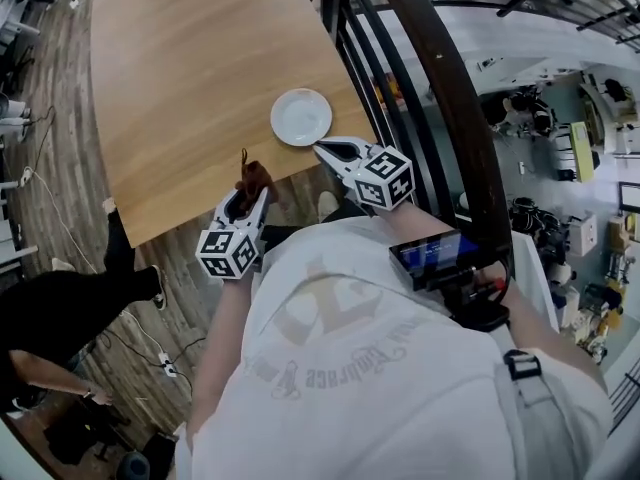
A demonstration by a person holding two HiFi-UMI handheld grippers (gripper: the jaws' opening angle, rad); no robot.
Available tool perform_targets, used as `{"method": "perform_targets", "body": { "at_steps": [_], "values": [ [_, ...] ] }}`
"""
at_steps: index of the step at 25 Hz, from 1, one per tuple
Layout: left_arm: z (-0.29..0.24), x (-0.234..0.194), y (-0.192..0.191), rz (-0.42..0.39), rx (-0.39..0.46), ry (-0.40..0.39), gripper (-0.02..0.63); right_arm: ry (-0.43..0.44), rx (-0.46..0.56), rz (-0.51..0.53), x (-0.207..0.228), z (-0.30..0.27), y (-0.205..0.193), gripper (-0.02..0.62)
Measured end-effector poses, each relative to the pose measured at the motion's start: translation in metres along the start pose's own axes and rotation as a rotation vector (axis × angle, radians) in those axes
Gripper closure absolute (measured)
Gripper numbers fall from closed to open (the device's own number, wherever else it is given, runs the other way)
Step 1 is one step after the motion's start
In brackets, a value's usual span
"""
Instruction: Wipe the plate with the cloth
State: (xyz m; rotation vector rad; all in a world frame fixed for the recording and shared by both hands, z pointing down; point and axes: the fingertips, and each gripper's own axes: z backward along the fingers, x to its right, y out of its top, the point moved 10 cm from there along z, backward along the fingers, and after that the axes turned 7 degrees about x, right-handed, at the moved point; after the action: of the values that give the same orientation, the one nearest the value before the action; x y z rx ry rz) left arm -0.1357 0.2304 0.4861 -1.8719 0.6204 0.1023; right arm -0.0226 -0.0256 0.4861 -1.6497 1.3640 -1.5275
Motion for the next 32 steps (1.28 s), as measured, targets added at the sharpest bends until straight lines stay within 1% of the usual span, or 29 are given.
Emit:
{"method": "perform_targets", "body": {
  "at_steps": [4, 9, 15, 19, 22, 26, 29, 32],
  "values": [
    [-0.01, -0.002, 0.002, -0.012, -0.022, -0.014, 0.437, -0.007, 0.005, -0.016, 0.007, -0.002, -0.002, 0.581],
    [-0.031, -0.003, 0.003, -0.036, -0.064, -0.069, 0.436, -0.055, 0.013, -0.049, 0.014, 0.007, -0.01, 0.581],
    [-0.071, -0.01, 0.028, -0.092, -0.1, -0.164, 0.436, -0.13, 0.044, -0.09, 0.025, 0.013, -0.009, 0.581],
    [-0.091, -0.019, 0.045, -0.138, -0.133, -0.216, 0.436, -0.178, 0.06, -0.105, 0.019, 0.011, -0.009, 0.581],
    [-0.106, -0.025, 0.053, -0.167, -0.167, -0.25, 0.436, -0.224, 0.071, -0.137, 0.015, 0.014, -0.014, 0.581],
    [-0.139, -0.033, 0.067, -0.191, -0.213, -0.271, 0.436, -0.278, 0.075, -0.189, 0.024, 0.015, -0.021, 0.581],
    [-0.164, -0.033, 0.07, -0.21, -0.218, -0.266, 0.436, -0.298, 0.08, -0.202, 0.036, 0.02, -0.024, 0.581],
    [-0.186, -0.032, 0.074, -0.23, -0.233, -0.278, 0.437, -0.327, 0.092, -0.22, 0.038, 0.027, -0.028, 0.581]
  ]
}}
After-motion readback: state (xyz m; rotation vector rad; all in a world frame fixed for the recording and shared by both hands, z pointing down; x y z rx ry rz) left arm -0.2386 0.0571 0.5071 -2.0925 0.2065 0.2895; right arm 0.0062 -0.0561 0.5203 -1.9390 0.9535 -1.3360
